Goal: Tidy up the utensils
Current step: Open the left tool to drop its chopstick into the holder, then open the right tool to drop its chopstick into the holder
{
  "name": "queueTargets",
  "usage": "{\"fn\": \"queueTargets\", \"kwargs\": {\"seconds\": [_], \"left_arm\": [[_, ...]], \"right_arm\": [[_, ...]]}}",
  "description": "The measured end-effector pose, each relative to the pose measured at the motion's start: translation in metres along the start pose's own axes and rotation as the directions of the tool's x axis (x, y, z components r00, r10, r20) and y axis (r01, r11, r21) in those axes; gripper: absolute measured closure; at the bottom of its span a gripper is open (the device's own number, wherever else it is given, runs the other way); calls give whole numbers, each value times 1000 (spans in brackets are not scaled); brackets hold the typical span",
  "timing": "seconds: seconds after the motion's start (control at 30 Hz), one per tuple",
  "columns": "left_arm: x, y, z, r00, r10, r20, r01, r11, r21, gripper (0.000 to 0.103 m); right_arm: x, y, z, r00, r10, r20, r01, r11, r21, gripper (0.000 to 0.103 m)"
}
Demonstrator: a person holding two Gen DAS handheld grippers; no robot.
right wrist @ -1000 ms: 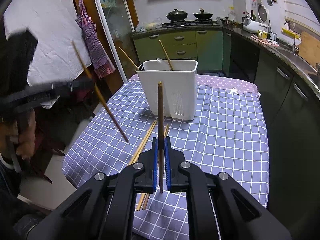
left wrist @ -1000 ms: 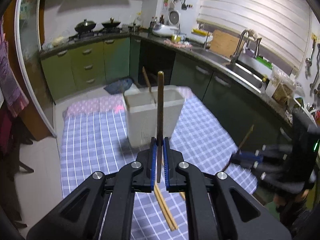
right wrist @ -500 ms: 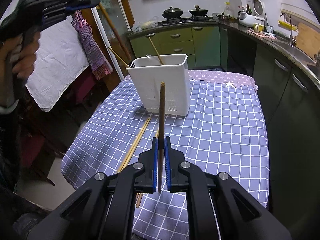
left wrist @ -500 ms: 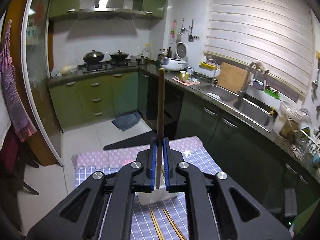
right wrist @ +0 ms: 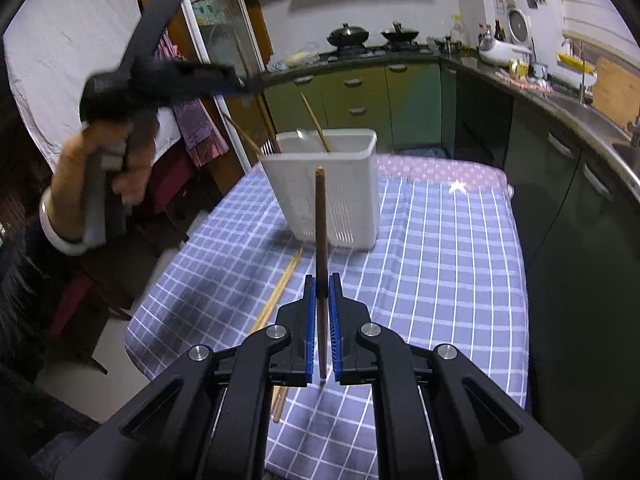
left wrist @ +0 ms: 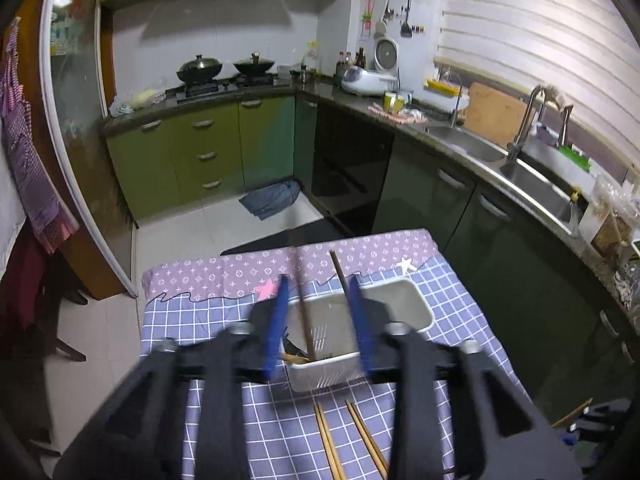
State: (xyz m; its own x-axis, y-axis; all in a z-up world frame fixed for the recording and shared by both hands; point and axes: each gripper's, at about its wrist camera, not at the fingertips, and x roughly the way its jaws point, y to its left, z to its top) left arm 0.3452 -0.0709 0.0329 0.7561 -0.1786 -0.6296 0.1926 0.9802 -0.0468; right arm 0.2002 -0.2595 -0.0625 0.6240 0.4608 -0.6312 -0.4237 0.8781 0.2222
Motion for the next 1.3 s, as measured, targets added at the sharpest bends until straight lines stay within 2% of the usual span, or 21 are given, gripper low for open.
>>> {"fn": "queueTargets", "kwargs": {"seconds": [0.1,0.23,0.4,0.5,0.57,0.7,0.8,0.9,0.93,1.0,1.2,1.3], "left_arm": [[-24,3,0,999,-7,47,7,1000,5,70],[-57,10,-8,996,-18,86,19,1000,-11,60],[-87,17,-39,997,-40,70,41,999,-7,57],[-95,26,-58,998,-55,35,56,998,-29,55],[-99,31,-69,998,-61,22,62,997,-35,54],[-99,39,-84,998,-56,-15,56,998,-41,49],[-92,40,-87,998,-48,-43,46,998,-37,49],[-82,37,-91,996,-55,-71,53,998,-37,49],[-80,37,-93,995,-59,-78,56,998,-35,49],[-74,32,-98,993,-73,-98,70,997,-31,49],[-54,18,-108,982,-95,-162,95,995,-12,48],[-43,11,-117,975,-97,-202,98,995,-4,48]], "right_arm": [[-9,6,25,999,-11,49,12,1000,-19,96],[-25,13,74,985,-7,170,12,1000,-24,96],[-26,11,134,946,-34,323,30,999,18,96],[-8,6,160,936,-97,340,87,995,45,96],[14,3,169,945,-125,304,115,992,50,96],[66,-9,166,974,-141,179,129,989,77,96],[90,-15,157,983,-141,120,132,988,83,96],[100,-16,150,984,-149,96,143,987,68,95],[102,-14,149,986,-144,84,140,989,51,90],[97,-15,146,985,-145,92,141,989,45,79],[52,-7,118,983,-121,139,119,993,20,77],[44,-6,76,991,-110,79,110,994,-1,73]]}}
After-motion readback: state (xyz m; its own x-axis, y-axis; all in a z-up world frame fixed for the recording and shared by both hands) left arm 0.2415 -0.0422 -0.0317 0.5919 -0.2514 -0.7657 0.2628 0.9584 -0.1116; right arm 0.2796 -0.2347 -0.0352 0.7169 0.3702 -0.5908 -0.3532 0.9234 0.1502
